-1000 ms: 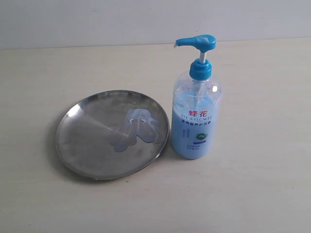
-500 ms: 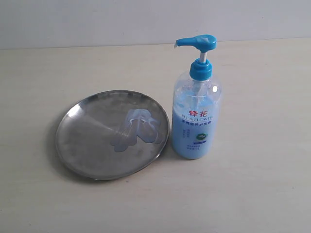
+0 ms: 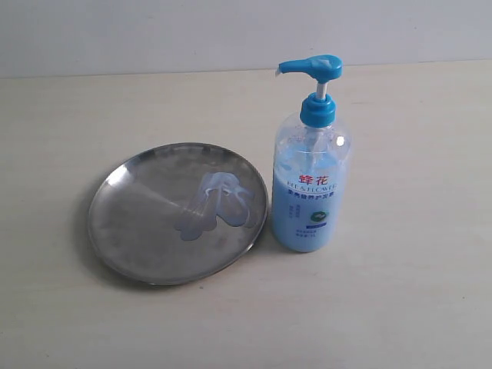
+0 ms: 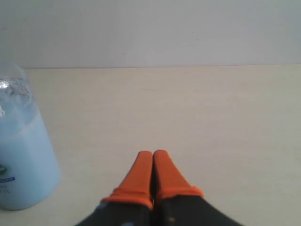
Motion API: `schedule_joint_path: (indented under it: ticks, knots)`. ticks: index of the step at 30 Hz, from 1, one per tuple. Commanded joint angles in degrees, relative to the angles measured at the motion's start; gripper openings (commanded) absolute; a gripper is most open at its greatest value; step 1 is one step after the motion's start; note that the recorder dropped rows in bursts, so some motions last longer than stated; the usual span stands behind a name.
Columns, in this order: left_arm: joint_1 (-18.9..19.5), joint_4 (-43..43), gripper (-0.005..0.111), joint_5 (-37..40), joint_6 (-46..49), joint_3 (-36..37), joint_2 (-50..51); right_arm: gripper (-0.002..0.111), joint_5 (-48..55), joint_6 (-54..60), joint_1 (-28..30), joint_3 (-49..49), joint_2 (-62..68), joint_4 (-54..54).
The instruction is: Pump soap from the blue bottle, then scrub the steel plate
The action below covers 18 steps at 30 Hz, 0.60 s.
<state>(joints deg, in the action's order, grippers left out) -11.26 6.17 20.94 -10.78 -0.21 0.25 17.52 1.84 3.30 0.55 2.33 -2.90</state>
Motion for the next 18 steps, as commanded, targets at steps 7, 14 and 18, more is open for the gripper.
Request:
schedule_joint_path:
  ticks: [7,14,18]
  knots:
    - [0.1,-0.4,0.0,-0.7,0.3,0.2,-0.2,0.0,-0.1,0.0,0.4,9.1,7.8,-0.2]
    - [0.1,-0.4,0.0,-0.7,0.3,0.2,-0.2,0.0,-0.1,0.0,0.4,17.1,14.1,-0.2]
    - [0.1,-0.4,0.0,-0.7,0.3,0.2,-0.2,0.0,-0.1,0.0,0.4,22.1,18.5,-0.2]
